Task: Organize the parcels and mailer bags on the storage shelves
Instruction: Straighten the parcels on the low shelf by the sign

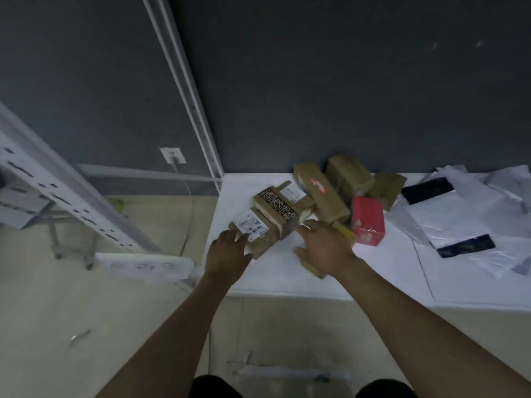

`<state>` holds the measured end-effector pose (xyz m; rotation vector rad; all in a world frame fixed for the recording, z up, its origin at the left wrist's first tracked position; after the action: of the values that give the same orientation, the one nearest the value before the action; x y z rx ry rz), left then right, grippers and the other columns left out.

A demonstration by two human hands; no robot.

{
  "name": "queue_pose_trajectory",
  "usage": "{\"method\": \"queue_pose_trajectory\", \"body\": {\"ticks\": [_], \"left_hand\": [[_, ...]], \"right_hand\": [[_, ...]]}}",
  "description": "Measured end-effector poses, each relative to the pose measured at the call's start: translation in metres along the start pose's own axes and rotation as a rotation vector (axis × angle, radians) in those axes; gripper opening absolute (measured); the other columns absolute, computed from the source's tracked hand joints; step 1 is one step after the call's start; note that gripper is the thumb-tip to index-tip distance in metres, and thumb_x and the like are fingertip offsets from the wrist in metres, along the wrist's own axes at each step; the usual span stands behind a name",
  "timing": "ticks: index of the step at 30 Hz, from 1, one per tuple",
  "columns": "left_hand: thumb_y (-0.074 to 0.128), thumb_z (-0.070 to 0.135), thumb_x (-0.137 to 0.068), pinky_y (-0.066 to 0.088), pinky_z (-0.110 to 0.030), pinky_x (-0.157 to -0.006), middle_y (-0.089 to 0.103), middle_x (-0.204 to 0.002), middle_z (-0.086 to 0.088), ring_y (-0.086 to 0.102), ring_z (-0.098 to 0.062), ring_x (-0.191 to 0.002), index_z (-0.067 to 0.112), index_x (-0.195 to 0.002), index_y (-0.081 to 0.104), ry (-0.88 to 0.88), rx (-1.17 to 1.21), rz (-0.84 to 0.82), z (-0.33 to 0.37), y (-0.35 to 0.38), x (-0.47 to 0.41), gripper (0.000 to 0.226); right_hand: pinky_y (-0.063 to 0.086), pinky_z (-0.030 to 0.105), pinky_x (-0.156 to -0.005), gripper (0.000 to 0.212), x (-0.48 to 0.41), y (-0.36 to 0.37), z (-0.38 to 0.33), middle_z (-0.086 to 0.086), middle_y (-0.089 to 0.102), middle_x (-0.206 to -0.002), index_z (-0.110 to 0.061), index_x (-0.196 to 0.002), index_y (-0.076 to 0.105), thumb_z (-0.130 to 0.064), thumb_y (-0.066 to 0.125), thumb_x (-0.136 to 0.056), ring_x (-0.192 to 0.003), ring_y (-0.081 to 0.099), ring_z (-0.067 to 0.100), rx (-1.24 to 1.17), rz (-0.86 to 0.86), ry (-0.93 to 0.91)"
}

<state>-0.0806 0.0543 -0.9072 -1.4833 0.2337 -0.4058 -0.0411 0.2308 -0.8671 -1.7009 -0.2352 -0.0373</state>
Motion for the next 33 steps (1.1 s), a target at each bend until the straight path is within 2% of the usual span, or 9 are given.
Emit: {"method": "queue_pose_trajectory", "body": {"ticks": [4, 7, 13, 15, 18, 25, 29, 31, 33], "left_hand": [[0.06, 0.05, -0.085, 0.037, -0.043, -0.105, 0.037, -0.15, -0.015, 0.033, -0.033, -0.139, 0.015, -0.14, 0.047, -0.028, 0.046, 0.084, -0.02, 0.063, -0.042, 0.068], [0.053, 0.07, -0.069, 0.036, -0.05, -0.106, 0.033, -0.15, -0.023, 0.031, -0.04, -0.138, 0.013, -0.14, 0.048, -0.065, 0.125, 0.162, -0.034, 0.099, -0.069, 0.091], [0.059, 0.08, -0.066, 0.009, -0.053, -0.117, -0.011, -0.157, -0.025, -0.008, -0.042, -0.146, 0.023, -0.153, 0.004, -0.182, 0.047, -0.049, -0.062, 0.145, -0.111, 0.118], [0.058, 0.084, -0.057, 0.02, -0.052, -0.114, 0.008, -0.154, -0.025, 0.008, -0.042, -0.144, 0.024, -0.152, 0.013, -0.18, 0.102, -0.066, -0.065, 0.152, -0.114, 0.121], [0.043, 0.086, -0.042, 0.044, -0.051, -0.094, 0.043, -0.129, -0.03, 0.046, -0.044, -0.119, 0.02, -0.139, 0.039, -0.129, 0.182, 0.156, -0.065, 0.146, -0.105, 0.117], [0.061, 0.075, -0.037, 0.036, -0.032, -0.11, 0.022, -0.142, -0.015, 0.03, -0.028, -0.131, 0.027, -0.143, 0.039, -0.323, 0.677, 0.139, -0.062, 0.166, -0.049, 0.119], [0.059, 0.092, -0.047, 0.046, -0.039, -0.103, 0.043, -0.141, -0.007, 0.046, -0.025, -0.126, 0.04, -0.134, 0.046, -0.394, 0.87, 0.147, -0.06, 0.179, -0.035, 0.102], [0.061, 0.091, -0.05, 0.052, -0.043, -0.096, 0.05, -0.136, -0.005, 0.054, -0.025, -0.119, 0.036, -0.136, 0.046, -0.382, 0.948, 0.174, -0.053, 0.174, -0.033, 0.104], [0.065, 0.079, -0.061, 0.052, -0.04, -0.095, 0.046, -0.135, -0.001, 0.052, -0.02, -0.118, 0.026, -0.144, 0.039, -0.345, 0.986, 0.231, -0.039, 0.157, -0.027, 0.101]], "right_hand": [[0.044, 0.036, -0.095, 0.05, -0.04, 0.057, 0.007, 0.006, 0.047, -0.138, -0.018, -0.135, 0.045, -0.042, 0.053, -0.092, -0.123, 0.046, 0.026, -0.012, 0.098, -0.021], [0.046, 0.037, -0.095, 0.05, -0.062, 0.091, 0.013, 0.008, 0.049, -0.137, -0.017, -0.134, 0.047, -0.042, 0.054, -0.091, -0.122, 0.048, 0.026, -0.007, 0.148, -0.029], [0.038, 0.035, -0.103, 0.067, -0.072, 0.141, 0.026, 0.01, 0.04, -0.148, -0.021, -0.15, 0.026, -0.045, 0.052, -0.094, -0.133, 0.038, 0.026, -0.098, 0.127, -0.029], [0.037, 0.034, -0.105, 0.069, -0.073, 0.154, 0.027, 0.01, 0.037, -0.15, -0.021, -0.152, 0.021, -0.046, 0.05, -0.095, -0.135, 0.036, 0.026, -0.116, 0.094, -0.031], [0.034, 0.032, -0.107, 0.064, -0.073, 0.165, 0.023, 0.008, 0.037, -0.15, -0.019, -0.15, 0.028, -0.043, 0.051, -0.095, -0.136, 0.035, 0.025, -0.176, 0.093, -0.038], [0.032, 0.023, -0.104, 0.061, -0.06, 0.188, -0.002, 0.001, 0.039, -0.149, -0.024, -0.145, 0.038, -0.036, 0.062, -0.091, -0.133, 0.039, 0.016, -0.583, 0.132, -0.062], [0.021, 0.011, -0.105, 0.084, -0.051, 0.197, -0.007, -0.017, 0.014, -0.156, -0.038, -0.15, 0.021, -0.044, 0.07, -0.082, -0.138, 0.016, -0.003, -0.828, 0.11, -0.068], [0.034, 0.016, -0.106, 0.097, -0.05, 0.193, -0.006, -0.02, 0.015, -0.155, -0.041, -0.151, 0.015, -0.05, 0.074, -0.075, -0.137, 0.022, -0.002, -1.024, 0.137, -0.052], [0.049, 0.017, -0.091, 0.09, -0.046, 0.187, 0.004, -0.015, 0.035, -0.143, -0.038, -0.148, 0.02, -0.042, 0.076, -0.078, -0.124, 0.042, 0.001, -1.23, 0.221, 0.061]]}}
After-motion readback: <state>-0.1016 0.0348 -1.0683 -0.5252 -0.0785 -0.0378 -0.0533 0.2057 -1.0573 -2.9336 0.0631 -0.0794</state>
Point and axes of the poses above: each hand's wrist, its own x-axis away from the middle knuckle, its own y-axis out of the palm, z = x × y, the point moved 9 cm from there along -x, towards the middle knuckle
